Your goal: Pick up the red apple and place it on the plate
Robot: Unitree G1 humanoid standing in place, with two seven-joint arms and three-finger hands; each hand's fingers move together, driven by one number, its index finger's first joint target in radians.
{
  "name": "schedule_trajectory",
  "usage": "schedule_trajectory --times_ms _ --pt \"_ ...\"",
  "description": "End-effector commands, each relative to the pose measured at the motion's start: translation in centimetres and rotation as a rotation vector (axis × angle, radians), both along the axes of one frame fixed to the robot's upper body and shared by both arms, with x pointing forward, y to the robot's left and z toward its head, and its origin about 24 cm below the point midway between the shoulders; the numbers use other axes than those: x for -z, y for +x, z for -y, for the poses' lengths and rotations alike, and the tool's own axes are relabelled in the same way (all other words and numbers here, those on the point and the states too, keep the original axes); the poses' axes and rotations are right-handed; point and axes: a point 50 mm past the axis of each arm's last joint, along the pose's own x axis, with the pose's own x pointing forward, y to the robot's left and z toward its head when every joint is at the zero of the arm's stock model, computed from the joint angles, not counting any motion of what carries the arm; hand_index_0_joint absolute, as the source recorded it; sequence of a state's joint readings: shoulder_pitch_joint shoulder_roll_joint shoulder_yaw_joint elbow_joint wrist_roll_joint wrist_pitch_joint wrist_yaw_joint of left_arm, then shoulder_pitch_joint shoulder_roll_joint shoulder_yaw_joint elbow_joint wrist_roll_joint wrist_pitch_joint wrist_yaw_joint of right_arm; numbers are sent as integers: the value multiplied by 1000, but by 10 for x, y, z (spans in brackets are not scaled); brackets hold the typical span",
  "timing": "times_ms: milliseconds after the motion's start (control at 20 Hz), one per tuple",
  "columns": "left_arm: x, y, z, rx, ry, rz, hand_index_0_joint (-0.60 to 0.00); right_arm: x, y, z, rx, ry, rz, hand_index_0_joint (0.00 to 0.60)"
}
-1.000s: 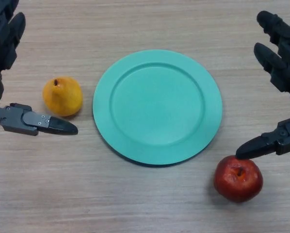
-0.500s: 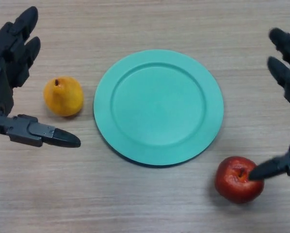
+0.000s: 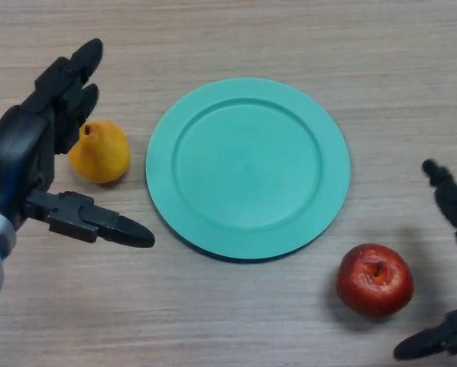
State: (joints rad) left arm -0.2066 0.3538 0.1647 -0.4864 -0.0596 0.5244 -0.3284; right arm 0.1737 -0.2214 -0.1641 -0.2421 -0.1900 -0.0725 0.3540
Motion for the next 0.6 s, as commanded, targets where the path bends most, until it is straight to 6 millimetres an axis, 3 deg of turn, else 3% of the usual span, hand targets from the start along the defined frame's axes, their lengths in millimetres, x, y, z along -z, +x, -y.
schedule_trajectory --times_ms 50,250,400,500,600 --pt "-32 -7 -3 28 46 171 0 -23 2 -1 -1 48 181 0" --pt "-31 -7 -28 -86 -55 205 0 0 17 -13 -42 15 90 0" --pt "-34 -8 -33 -103 -51 227 0 10 23 -12 -4 -30 43 400" --pt "-38 -11 -36 -115 -35 270 0 15 35 -2 75 -121 22 600" --pt "-39 -13 -38 -114 -47 266 0 2 43 0 82 -171 57 600"
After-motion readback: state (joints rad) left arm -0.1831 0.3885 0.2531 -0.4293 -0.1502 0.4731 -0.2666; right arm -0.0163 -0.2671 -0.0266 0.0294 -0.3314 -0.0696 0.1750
